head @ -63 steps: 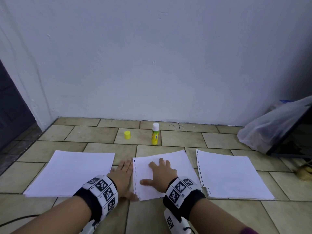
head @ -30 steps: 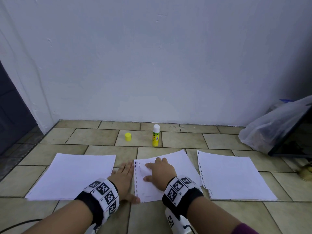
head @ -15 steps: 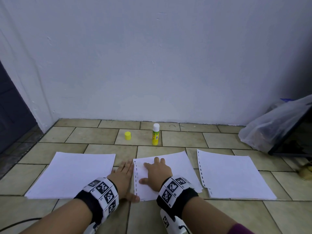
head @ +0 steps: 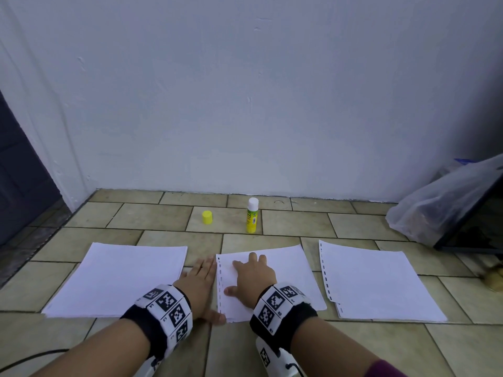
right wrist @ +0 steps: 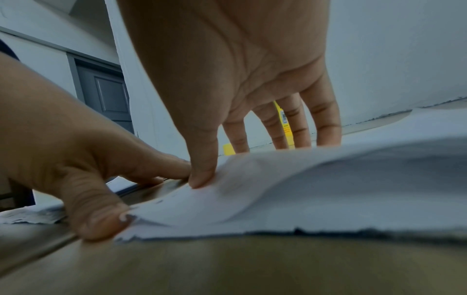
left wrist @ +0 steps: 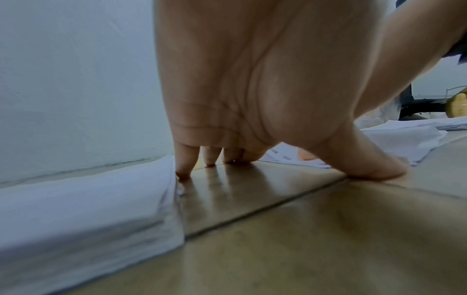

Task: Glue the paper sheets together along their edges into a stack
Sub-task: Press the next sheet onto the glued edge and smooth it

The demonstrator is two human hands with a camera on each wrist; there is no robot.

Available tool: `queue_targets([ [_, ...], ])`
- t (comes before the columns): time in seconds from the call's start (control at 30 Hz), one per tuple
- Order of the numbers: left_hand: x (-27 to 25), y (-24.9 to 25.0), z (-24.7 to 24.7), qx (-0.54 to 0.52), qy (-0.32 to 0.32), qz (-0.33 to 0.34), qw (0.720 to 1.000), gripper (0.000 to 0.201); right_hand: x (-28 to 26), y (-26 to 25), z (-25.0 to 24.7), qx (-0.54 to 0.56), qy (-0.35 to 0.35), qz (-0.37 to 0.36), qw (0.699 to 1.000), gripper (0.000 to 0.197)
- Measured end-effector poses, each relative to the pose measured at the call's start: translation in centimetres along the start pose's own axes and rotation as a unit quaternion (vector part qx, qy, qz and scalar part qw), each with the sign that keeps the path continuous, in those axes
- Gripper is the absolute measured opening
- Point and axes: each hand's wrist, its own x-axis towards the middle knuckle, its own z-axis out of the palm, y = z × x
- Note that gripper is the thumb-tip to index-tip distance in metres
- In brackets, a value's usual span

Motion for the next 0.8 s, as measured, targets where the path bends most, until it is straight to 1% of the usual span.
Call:
queue_targets([
  [0.07, 0.1, -0.1, 0.0, 0.006, -0.004, 0.001, 1.0, 0.127, 0.0, 0.2, -0.1, -0.003, 0.0, -0.007, 1.0, 0.069],
  [0.17, 0.3, -0.2, -0.2, 0.05, -0.006, -0.002, 0.999, 0.133, 0.0, 0.5, -0.4, -0.004, -0.019, -0.021, 1.0, 0.083],
  [0.2, 0.2, -0.1, -0.5, 0.061, -0.009, -0.002, 0.998, 0.134, 0.0, 0.5, -0.6, -0.002, -0.026, -0.022, 0.999, 0.083],
  [0.3, -0.4, 0.2, -1.6, 0.074, -0.023, 0.009, 0.997, 0.132, 0.1, 0.9, -0.8, 0.006, -0.027, -0.021, 0.999, 0.069],
  [0.37, -0.8, 0.1, -2.2, 0.053, -0.024, 0.018, 0.998, 0.131, 0.2, 1.0, -0.8, 0.009, -0.023, -0.022, 0.999, 0.062],
  [0.5, -1.4, -0.3, -2.8, -0.027, 0.011, 0.029, 0.999, 0.125, 0.2, 0.9, -0.5, 0.006, -0.007, -0.024, 1.0, 0.063],
  [0.6, -1.7, -0.1, -3.1, -0.063, 0.044, 0.021, 0.997, 0.11, 0.2, 0.8, -0.3, 0.011, 0.003, -0.025, 1.0, 0.065],
  [0.7, -1.2, 0.3, -3.6, -0.104, 0.031, 0.014, 0.994, 0.098, 0.3, 0.7, -0.3, 0.02, 0.016, -0.015, 1.0, 0.067],
  [0.77, -0.6, 0.5, -3.7, -0.099, 0.034, 0.014, 0.994, 0.099, 0.3, 0.7, -0.2, 0.026, 0.02, -0.01, 0.999, 0.068],
  [0.8, -0.3, 0.7, -3.5, -0.073, 0.039, 0.01, 0.996, 0.1, 0.3, 0.8, -0.1, 0.029, 0.021, -0.01, 0.999, 0.067],
])
